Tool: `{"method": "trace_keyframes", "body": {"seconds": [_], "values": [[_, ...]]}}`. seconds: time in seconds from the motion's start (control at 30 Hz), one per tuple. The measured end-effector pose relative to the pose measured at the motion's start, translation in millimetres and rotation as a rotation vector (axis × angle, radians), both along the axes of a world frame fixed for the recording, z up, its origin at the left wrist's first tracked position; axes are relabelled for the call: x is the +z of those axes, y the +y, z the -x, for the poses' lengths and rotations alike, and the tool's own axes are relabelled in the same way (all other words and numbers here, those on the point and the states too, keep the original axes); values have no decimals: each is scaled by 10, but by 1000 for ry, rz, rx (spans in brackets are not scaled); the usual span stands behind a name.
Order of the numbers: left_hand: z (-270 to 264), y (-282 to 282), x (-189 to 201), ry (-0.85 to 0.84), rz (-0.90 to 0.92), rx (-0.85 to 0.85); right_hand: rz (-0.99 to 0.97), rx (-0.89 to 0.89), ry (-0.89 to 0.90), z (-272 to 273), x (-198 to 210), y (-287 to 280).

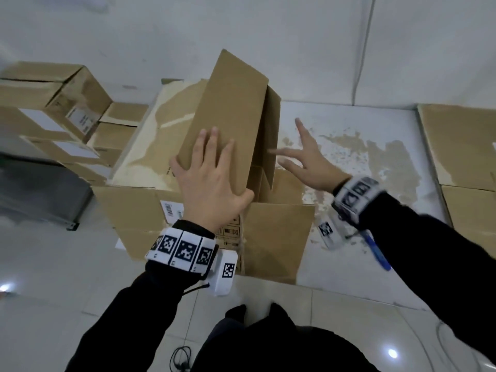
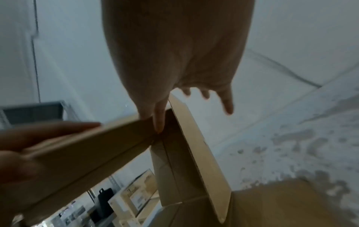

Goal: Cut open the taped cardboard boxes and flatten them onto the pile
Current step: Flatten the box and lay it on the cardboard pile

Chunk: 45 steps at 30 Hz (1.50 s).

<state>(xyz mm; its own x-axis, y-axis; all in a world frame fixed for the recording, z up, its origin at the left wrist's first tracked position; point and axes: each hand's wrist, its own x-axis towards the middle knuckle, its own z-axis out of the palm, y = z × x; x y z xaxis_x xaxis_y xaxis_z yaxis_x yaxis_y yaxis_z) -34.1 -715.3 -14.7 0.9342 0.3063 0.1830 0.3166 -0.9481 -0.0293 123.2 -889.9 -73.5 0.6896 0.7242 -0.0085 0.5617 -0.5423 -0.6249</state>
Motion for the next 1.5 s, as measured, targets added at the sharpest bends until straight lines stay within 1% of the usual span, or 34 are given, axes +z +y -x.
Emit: {"method": "trace_keyframes", "body": {"seconds": [0.03, 0.1, 0.2, 0.27, 0.37, 0.43, 0.53, 0.57, 0.63, 0.7, 0.73, 0.8, 0.83, 0.9, 0.93, 0.97, 1.07, 1.1, 1.13, 1.17, 1.23, 1.3, 1.33, 1.37, 1.43, 1.5], "values": [[11, 0, -1, -6, -6, 1, 42, -14, 18, -112, -49, 131], [29, 10, 8, -24, -10, 6, 49, -75, 38, -261, -106, 294], [97, 31, -10, -58, -19, -7, -104, -310, 35, -421, -118, 238], [122, 32, -29, -73, -25, -31, -145, -399, 93, -543, -149, 138], [3, 44, -59, -67, -33, -43, -173, -480, 335, -668, -124, 60], [-201, 53, -100, -21, -27, -42, -254, -565, 559, -570, -34, 33], [-591, 59, -286, 83, -39, -49, -476, -602, 858, -152, 11, -107], [-721, 60, -368, 110, -44, -53, -498, -612, 912, 15, -63, -171], [-961, 67, -552, 157, -41, -65, -444, -619, 959, 346, -335, -259], [-1173, 70, -759, 216, -27, -80, -325, -643, 937, 629, -665, -260], [-1257, 65, -870, 257, -22, -90, -305, -683, 925, 723, -804, -247], [-1390, 48, -1067, 350, -16, -114, -366, -799, 900, 799, -952, -181], [-1433, 24, -1153, 386, -1, -121, -367, -863, 844, 784, -973, -158], [-1478, -50, -1257, 398, 80, -159, -250, -968, 638, 677, -1000, -158], [-1472, -95, -1284, 376, 133, -215, -183, -1001, 537, 612, -1024, -175], [-1435, -132, -1299, 320, 177, -296, -102, -1012, 459, 555, -1036, -190], [-1229, -144, -1366, -26, 301, -590, 141, -972, 324, 508, -1123, -157], [-1134, -128, -1408, -81, 349, -637, 213, -959, 281, 534, -1124, -77], [-1027, -107, -1466, -55, 409, -640, 282, -927, 221, 581, -1143, 39], [-924, -89, -1531, 27, 479, -596, 345, -857, 173, 635, -1149, 190], [-773, -15, -1684, 262, 576, -436, 396, -635, 146, 722, -1202, 541], [-712, 202, -1841, 484, 571, -297, 416, -465, 190, 758, -1289, 762], [-692, 363, -1895, 553, 557, -265, 439, -443, 201, 764, -1334, 757], [-672, 569, -1945, 586, 544, -248, 466, -457, 198, 757, -1371, 703], [-621, 998, -1999, 582, 524, -209, 501, -540, 188, 738, -1421, 529], [-594, 1295, -2050, 562, 494, -175, 509, -601, 204, 705, -1417, 419]]}}
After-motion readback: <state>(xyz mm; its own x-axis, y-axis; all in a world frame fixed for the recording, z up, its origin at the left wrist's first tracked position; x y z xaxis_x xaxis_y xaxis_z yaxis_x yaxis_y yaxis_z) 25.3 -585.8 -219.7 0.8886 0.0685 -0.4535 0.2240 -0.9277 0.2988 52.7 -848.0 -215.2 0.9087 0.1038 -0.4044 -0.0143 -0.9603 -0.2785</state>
